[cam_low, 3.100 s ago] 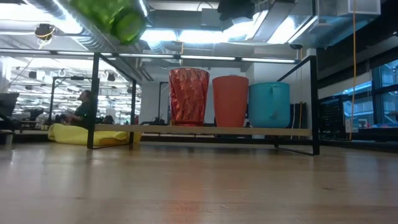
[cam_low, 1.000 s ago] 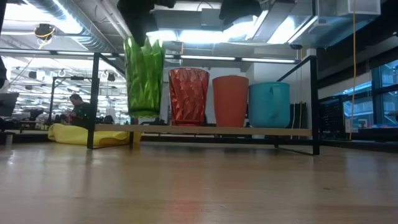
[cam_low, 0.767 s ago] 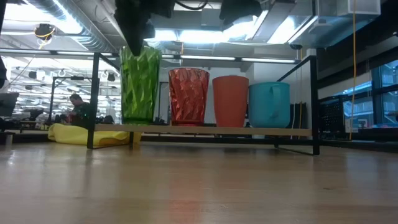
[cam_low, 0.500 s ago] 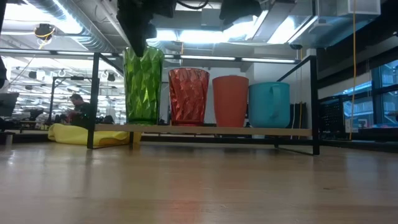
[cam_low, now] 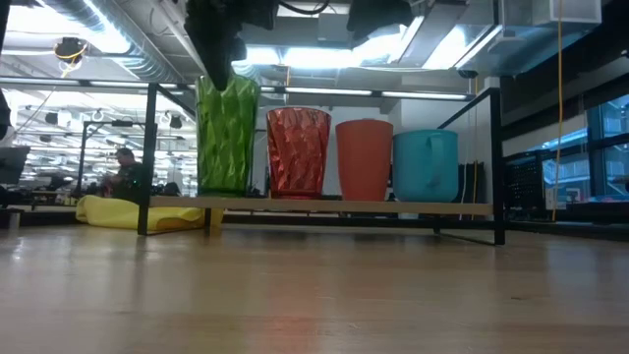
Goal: Stack small to large cups/mugs on shelf
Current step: Put the green cup on the shelf, then return to Home Position
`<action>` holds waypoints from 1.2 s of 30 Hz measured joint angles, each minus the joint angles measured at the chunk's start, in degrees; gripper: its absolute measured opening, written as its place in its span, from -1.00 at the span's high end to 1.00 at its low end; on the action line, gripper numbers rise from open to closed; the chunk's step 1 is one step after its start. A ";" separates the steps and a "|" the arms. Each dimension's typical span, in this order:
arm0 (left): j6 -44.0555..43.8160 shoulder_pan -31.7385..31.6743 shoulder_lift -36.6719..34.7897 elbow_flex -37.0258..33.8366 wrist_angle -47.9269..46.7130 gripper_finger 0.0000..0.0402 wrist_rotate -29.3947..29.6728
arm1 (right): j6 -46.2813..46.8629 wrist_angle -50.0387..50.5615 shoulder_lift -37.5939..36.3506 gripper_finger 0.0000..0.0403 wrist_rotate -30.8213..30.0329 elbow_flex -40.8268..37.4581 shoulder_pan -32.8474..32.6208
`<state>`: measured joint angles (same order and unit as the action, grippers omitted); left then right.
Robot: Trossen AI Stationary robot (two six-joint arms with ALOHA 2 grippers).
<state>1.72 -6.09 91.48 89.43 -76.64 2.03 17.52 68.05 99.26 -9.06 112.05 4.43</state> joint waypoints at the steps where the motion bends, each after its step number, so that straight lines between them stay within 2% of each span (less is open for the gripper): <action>1: -0.11 0.02 0.00 0.00 -0.02 0.84 -0.03 | 0.00 0.00 0.00 0.41 0.00 0.00 0.00; 11: -0.22 0.47 -0.07 0.00 -0.26 0.82 -0.01 | -0.21 0.00 0.00 0.41 0.00 0.00 0.01; 17: -1.51 1.79 -2.47 0.00 0.39 0.82 -0.25 | -0.50 -0.06 0.00 0.41 0.00 0.00 0.02; 29: -8.15 1.72 -14.95 0.00 8.09 0.82 0.63 | -1.25 -1.04 0.00 0.41 -0.34 0.00 0.15; 36: -10.47 3.19 -24.68 0.04 15.07 0.82 4.95 | 1.54 -0.77 0.00 0.41 1.47 0.00 0.15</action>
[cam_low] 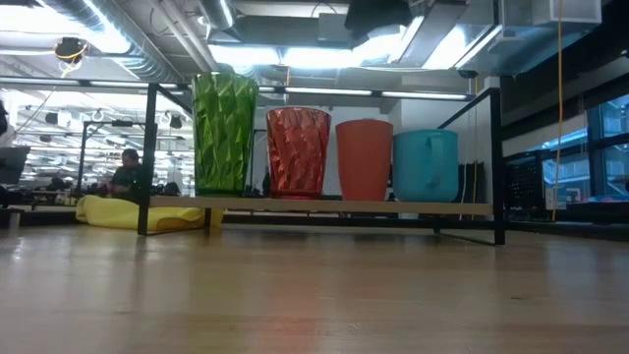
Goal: Stack small to large cups/mugs on shelf
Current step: Return to Home Position
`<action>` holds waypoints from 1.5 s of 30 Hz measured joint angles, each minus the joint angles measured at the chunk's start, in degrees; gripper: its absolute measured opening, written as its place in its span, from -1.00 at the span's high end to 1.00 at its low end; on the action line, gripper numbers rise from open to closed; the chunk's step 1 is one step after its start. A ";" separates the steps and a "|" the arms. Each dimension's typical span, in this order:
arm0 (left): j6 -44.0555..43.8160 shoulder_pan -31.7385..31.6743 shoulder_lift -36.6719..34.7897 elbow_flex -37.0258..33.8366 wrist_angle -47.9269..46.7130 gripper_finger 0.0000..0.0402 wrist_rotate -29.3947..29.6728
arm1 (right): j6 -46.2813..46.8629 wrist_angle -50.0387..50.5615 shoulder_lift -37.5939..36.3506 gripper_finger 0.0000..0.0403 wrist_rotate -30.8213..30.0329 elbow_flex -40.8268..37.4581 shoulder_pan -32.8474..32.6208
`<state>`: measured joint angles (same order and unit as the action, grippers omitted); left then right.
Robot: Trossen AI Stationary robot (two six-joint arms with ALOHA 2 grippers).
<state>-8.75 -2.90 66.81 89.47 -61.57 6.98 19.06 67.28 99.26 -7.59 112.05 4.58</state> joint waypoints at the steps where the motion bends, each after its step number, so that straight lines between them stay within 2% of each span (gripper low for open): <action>1: -0.15 0.32 -1.40 0.00 0.88 0.83 0.27 | -0.28 0.56 0.00 0.41 0.91 0.00 0.00; 6: -3.90 1.60 -7.60 0.04 0.82 0.84 0.31 | 1.05 1.88 0.00 0.41 6.45 0.00 0.00; 10: -10.83 2.65 -11.50 0.06 1.44 0.84 -0.43 | 2.39 -3.33 0.00 0.41 9.75 0.00 -0.18; 12: -11.48 3.27 -12.85 0.07 1.49 0.84 -0.43 | 1.49 -5.70 0.00 0.41 13.05 0.00 -0.42; 16: -9.23 4.69 -14.13 0.04 3.45 0.84 -0.46 | -2.82 -10.10 0.00 0.41 22.28 0.00 -0.74; 26: -2.33 9.39 -15.83 -0.02 12.56 0.84 -2.53 | -6.75 -23.00 -0.62 0.41 39.23 1.78 -0.75; 31: 0.58 10.25 -17.89 -1.18 17.99 0.84 -4.67 | -7.81 -25.02 -0.72 0.41 41.65 3.49 -0.66; 35: 0.04 10.25 -21.46 -7.04 21.51 0.84 -4.72 | -9.00 -25.45 -0.74 0.41 41.92 4.37 -0.31; 40: -3.38 10.25 -28.93 -20.18 32.23 0.84 -4.74 | -10.77 -24.69 -0.74 0.41 42.14 4.37 -0.23; 45: -6.05 10.24 -37.06 -31.66 41.42 0.84 -4.76 | -10.27 -24.73 -0.79 0.41 47.11 4.37 1.22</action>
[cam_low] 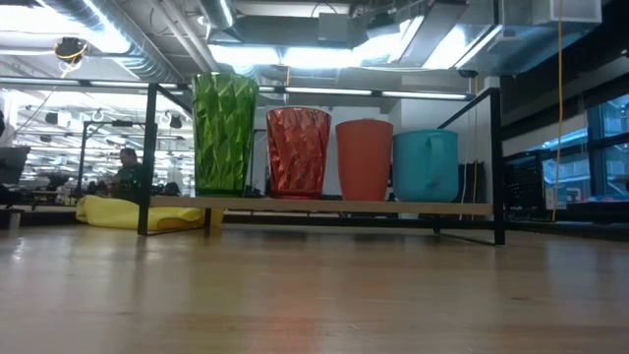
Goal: Stack small to large cups/mugs on shelf
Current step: Return to Home Position
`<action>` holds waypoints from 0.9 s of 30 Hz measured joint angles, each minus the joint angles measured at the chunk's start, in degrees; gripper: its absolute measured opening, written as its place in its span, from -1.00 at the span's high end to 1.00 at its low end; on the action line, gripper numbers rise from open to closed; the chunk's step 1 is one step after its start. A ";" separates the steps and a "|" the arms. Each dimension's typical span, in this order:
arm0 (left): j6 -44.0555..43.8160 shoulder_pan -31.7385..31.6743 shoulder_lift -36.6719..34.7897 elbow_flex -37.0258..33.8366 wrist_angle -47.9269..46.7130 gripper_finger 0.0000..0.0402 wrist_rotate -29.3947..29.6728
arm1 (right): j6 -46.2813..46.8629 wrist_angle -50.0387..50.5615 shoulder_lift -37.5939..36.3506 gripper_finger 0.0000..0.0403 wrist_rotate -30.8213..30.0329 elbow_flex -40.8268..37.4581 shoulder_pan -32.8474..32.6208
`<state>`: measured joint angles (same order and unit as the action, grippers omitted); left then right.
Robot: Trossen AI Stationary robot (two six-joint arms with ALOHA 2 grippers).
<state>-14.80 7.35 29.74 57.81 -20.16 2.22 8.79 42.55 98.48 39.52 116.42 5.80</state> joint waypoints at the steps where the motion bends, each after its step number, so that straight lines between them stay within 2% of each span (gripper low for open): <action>1: -0.10 -0.01 -1.55 -1.71 1.49 0.84 0.01 | 0.02 -0.03 0.00 0.41 0.87 0.00 0.37; 10: 0.19 -0.01 -16.16 -12.93 8.99 0.84 0.42 | 0.13 -1.61 -0.41 0.41 2.14 0.00 2.41; 15: 0.36 -0.03 -23.71 -20.35 15.68 0.84 0.33 | 1.51 -10.02 -0.61 0.41 2.28 -3.19 2.37; 21: 0.33 -0.03 -29.64 -30.15 23.56 0.84 -0.19 | 8.60 -24.84 -1.56 0.41 2.44 -15.25 2.65; 27: 1.60 -0.03 -29.54 -34.59 27.60 0.84 0.21 | 17.78 -51.36 -7.26 0.41 3.20 -33.25 3.16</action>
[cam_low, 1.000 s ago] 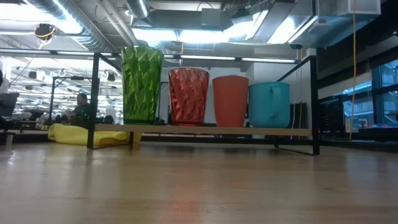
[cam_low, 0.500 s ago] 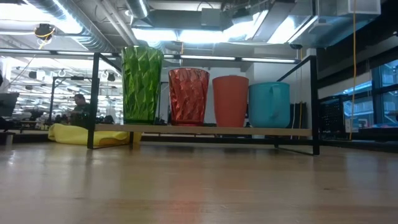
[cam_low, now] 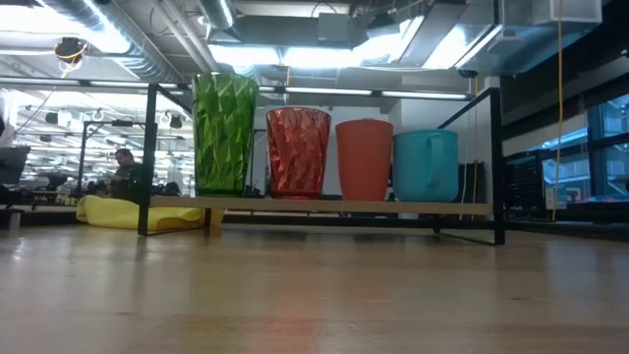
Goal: Stack small to large cups/mugs on shelf
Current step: Return to Home Position
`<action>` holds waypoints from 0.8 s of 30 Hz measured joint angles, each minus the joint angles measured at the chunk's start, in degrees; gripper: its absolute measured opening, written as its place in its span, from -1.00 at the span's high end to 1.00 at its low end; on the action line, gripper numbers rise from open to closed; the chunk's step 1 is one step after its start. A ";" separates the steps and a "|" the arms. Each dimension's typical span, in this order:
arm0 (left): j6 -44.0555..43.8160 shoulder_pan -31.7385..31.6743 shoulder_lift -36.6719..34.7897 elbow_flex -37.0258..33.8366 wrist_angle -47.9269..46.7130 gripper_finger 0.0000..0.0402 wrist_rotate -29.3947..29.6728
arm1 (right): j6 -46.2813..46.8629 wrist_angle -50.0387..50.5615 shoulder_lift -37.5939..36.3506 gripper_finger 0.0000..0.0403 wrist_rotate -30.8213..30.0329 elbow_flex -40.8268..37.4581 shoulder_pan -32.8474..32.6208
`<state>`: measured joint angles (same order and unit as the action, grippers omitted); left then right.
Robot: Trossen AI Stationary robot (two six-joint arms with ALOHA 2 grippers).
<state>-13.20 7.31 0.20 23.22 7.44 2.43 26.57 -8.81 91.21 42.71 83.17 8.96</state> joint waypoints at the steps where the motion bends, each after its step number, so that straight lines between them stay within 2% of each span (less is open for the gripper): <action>1: 0.09 0.00 0.03 -0.57 0.09 0.84 -0.07 | 0.80 -3.65 -1.21 0.41 -0.07 -3.10 0.06; 5: 0.29 0.00 -0.04 -0.26 2.13 0.84 -0.54 | 3.28 -15.99 -7.81 0.41 -4.16 -14.53 0.76; 9: 0.24 0.01 -0.03 -0.48 -0.92 0.84 -2.15 | 2.97 -22.32 -15.06 0.41 -8.21 -23.39 0.98; 14: 0.13 0.02 -0.01 -0.96 -7.07 0.84 -2.86 | 1.17 -23.66 -22.98 0.41 -12.28 -31.26 0.43; 20: 0.25 0.00 0.01 -4.69 -8.49 0.84 -2.31 | -1.44 -23.85 -30.97 0.41 -19.37 -39.24 -0.35; 24: -0.44 0.00 -0.02 -7.55 -9.45 0.84 -2.20 | -1.56 -25.10 -35.27 0.41 -21.52 -44.34 -0.47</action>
<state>-13.64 7.31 0.19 15.67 -2.01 0.23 25.01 -33.91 55.94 21.19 38.83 8.49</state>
